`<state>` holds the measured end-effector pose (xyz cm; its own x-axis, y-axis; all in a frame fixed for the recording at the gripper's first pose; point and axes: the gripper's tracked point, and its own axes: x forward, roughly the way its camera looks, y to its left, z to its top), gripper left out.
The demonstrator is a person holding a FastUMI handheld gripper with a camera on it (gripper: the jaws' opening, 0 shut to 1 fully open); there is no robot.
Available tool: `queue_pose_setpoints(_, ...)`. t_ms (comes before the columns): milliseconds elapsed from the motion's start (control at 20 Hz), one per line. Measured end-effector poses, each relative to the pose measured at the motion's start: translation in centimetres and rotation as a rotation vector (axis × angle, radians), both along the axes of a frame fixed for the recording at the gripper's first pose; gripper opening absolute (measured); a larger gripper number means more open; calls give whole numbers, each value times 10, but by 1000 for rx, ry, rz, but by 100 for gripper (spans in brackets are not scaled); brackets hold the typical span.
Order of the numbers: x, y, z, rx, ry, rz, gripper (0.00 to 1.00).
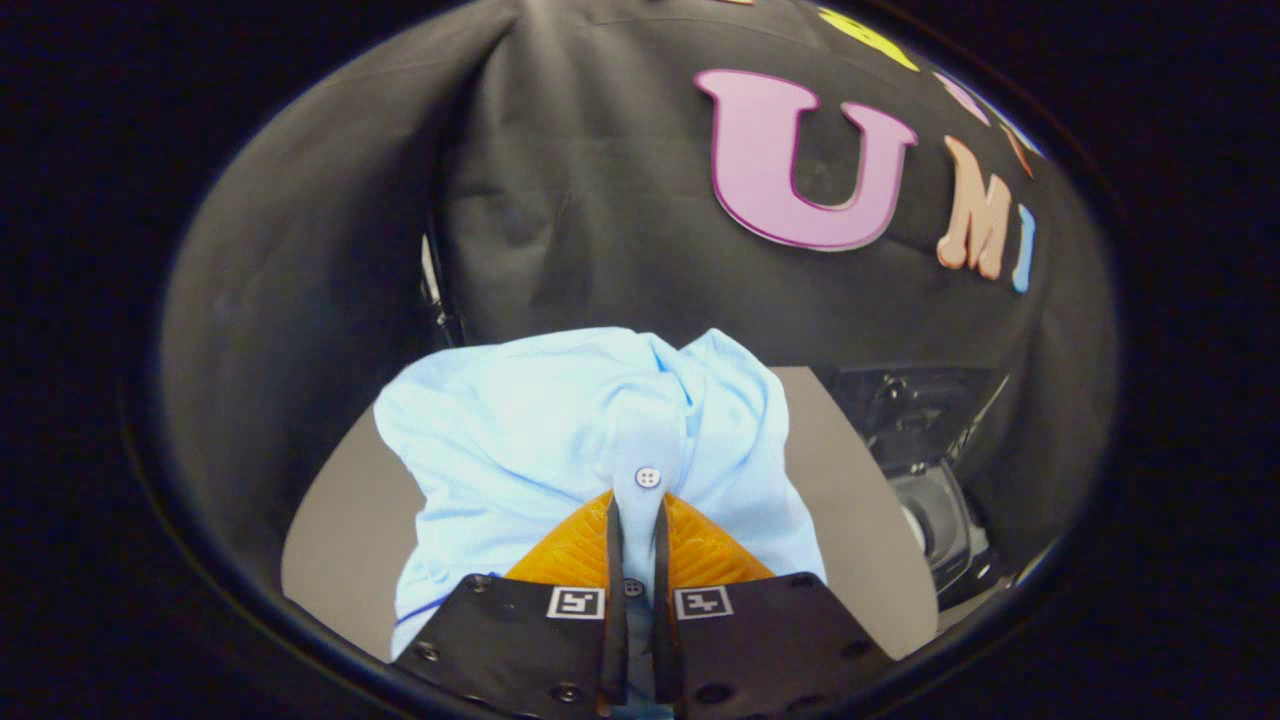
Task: Put the clothes into the washing machine and then close the washing machine lid.
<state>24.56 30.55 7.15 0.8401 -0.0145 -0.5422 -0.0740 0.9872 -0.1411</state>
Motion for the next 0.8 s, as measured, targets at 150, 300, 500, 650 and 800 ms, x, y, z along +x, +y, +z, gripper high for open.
queue_pose_setpoints(150, -7, 1, -1, -16, 8, -5, 11)
queue_pose_setpoints(300, -14, -6, -3, 27, 2, -32, 1)
queue_pose_setpoints(500, -29, -19, 4, 96, -73, -61, 1)
queue_pose_setpoints(650, -41, -27, 9, 94, -144, -70, 1)
queue_pose_setpoints(800, -50, -36, 16, 32, -216, -51, 0)
